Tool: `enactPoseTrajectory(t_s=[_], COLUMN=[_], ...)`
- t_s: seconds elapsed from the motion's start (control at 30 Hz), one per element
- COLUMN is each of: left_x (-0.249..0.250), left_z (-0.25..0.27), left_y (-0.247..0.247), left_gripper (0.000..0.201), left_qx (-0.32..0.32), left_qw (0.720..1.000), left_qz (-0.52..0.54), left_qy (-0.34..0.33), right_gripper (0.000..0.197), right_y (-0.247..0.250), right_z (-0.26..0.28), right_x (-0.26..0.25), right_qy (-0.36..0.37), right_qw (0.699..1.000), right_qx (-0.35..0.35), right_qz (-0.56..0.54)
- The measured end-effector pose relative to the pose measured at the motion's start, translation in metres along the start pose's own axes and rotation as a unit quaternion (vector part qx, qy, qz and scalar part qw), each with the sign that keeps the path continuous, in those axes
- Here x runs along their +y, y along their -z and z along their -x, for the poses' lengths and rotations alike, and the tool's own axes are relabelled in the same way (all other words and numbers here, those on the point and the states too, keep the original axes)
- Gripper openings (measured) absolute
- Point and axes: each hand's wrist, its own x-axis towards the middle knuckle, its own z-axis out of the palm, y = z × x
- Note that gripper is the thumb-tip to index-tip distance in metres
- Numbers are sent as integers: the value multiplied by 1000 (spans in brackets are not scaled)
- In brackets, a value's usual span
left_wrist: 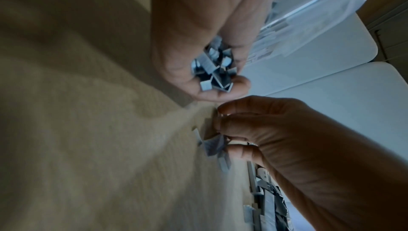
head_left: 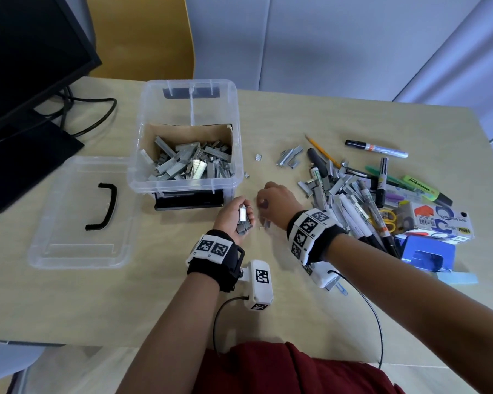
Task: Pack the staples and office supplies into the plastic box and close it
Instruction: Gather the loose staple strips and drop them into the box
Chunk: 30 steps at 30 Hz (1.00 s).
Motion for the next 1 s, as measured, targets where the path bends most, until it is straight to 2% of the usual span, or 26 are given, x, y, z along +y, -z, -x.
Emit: enactPoseTrajectory(t_s=[0.17,0.3,0.37,0.47,0.6,0.67,0.77,0.83,1.0], left_x=[1,1,2,3,2,3,4,6,7], left_z=[2,3,3,7,12,13,11,8,9], left_y=[3,1,-2,-10,-19,-19,-12,-5,7], left_gripper=[33,32,32,32,32,32,33,33,34], left_qx=[7,11,10,-1,-41,-43,-38,-32,-37], left_qw=[1000,1000,1000,1000,999,998,998,998,997], left_qz=[-12,-19,-21,-25,-26,-34,-26,-35,-41], left_qy=[4,7,7,13,12,18,43,52,52], right_gripper=[16,13,8,6,8,9,7,10,19], right_y=[2,10,18,28,27,28,34,33,4], right_z=[-3,3,9,17,26,26,25,25,31], right_x=[5,13,12,1,-17,-18,-7,5,21], right_qy=[-23,-67,-62,-24,42,55,23,-10,-32], right_qw=[999,986,979,975,984,982,975,980,999], right_qx=[-1,72,102,103,67,70,105,112,9], right_qz=[-31,-135,-163,-197,-162,-164,-197,-162,-17])
